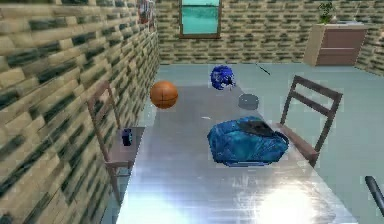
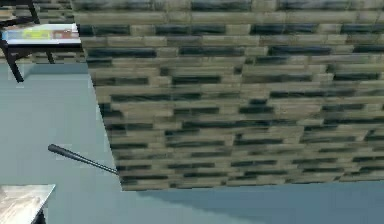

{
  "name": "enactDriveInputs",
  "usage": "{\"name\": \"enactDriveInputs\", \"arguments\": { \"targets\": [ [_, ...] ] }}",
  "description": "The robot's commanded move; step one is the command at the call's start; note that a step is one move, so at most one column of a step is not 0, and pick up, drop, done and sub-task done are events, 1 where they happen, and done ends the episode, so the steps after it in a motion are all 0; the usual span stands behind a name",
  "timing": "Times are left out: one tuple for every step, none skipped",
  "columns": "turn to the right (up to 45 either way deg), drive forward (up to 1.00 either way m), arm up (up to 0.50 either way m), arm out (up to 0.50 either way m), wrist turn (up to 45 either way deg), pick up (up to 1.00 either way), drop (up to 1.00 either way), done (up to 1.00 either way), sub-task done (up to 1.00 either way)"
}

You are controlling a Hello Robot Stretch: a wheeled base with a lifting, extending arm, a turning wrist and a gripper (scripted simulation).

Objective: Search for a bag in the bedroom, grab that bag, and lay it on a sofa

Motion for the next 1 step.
{"name": "enactDriveInputs", "arguments": {
  "targets": [
    [-45.0,0.00,0.00,0.00,0.0,0.00,0.00,0.00,0.00]
  ]
}}
